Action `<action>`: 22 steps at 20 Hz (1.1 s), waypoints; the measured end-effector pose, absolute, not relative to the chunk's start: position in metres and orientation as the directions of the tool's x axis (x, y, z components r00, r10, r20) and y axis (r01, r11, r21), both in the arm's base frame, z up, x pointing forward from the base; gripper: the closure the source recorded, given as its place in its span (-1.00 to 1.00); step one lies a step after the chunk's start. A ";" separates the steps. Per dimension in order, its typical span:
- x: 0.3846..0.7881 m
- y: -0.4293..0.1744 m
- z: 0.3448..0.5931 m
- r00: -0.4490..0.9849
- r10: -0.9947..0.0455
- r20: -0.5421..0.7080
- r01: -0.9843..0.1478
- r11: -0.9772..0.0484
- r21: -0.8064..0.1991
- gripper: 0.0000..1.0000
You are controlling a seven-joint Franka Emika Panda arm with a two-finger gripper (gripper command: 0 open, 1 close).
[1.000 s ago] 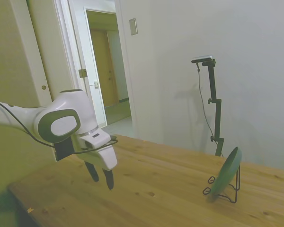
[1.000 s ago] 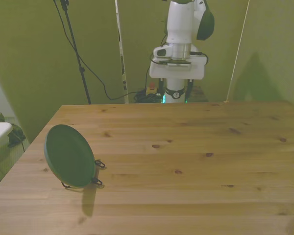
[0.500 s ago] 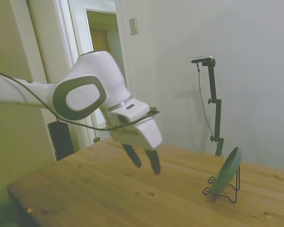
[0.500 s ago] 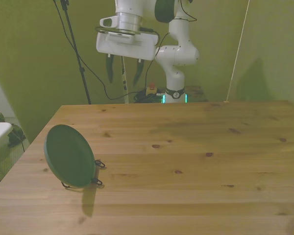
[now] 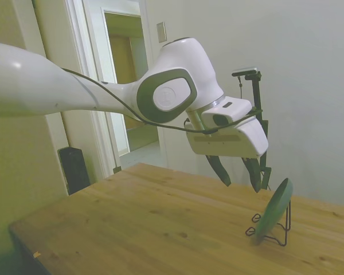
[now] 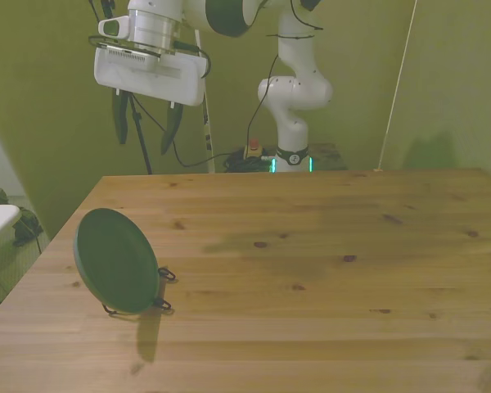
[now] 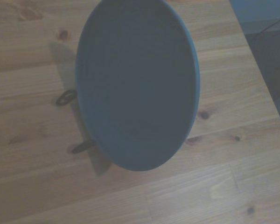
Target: Unload the plate
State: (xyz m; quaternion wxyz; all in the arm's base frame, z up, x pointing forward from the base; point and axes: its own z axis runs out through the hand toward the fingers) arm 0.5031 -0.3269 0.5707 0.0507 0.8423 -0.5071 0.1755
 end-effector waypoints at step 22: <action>0.620 -0.391 0.523 0.382 -0.816 0.434 -0.880 -0.464 -0.097 -1.00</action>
